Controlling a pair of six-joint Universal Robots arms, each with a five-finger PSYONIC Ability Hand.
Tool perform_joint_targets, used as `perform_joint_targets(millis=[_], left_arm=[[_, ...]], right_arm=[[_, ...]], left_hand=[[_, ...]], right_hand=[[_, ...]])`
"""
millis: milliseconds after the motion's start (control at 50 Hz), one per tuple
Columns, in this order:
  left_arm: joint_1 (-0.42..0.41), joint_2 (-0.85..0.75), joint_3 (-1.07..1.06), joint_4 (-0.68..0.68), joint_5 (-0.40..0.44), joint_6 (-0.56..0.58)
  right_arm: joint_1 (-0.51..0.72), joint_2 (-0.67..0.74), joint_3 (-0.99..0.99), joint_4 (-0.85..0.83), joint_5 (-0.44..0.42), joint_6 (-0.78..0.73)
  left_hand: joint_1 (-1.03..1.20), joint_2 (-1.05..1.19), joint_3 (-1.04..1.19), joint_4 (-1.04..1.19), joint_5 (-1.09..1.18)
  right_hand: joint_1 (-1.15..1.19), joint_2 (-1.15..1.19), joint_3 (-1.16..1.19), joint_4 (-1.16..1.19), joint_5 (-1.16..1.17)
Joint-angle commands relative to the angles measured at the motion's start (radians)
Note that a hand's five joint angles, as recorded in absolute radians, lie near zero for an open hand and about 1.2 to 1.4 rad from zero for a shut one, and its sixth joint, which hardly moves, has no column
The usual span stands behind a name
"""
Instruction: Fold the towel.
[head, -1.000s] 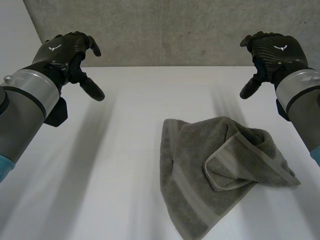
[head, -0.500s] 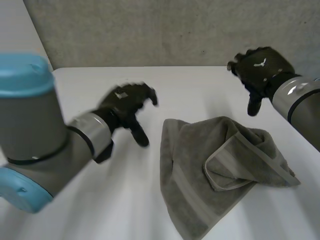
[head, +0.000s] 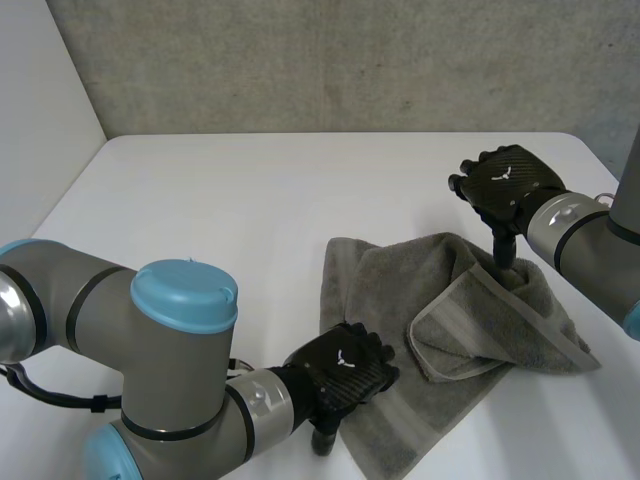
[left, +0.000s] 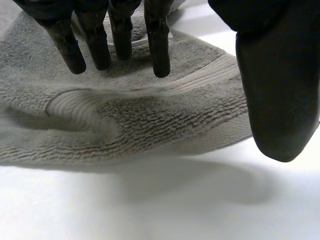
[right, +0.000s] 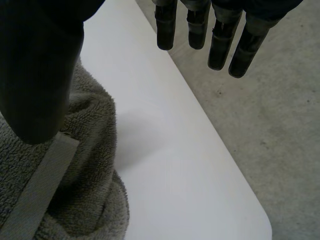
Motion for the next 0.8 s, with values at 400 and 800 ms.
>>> perform_joint_targets(millis=[400, 800], left_arm=[[-0.082, -0.065, -0.019, 0.095, 0.004, -0.018], [-0.108, -0.070, -0.003, 0.096, 0.007, -0.088]], right_arm=[[0.005, 0.043, 0.014, -0.006, 0.008, -0.001], [0.005, 0.063, 0.020, -0.006, 0.011, -0.002]], left_hand=[[0.092, 0.100, 0.095, 0.097, 0.119], [0.497, 0.505, 0.500, 0.502, 0.524]], right_hand=[[-0.063, -0.075, -0.070, -0.085, -0.059], [-0.063, -0.075, -0.070, -0.085, -0.059]])
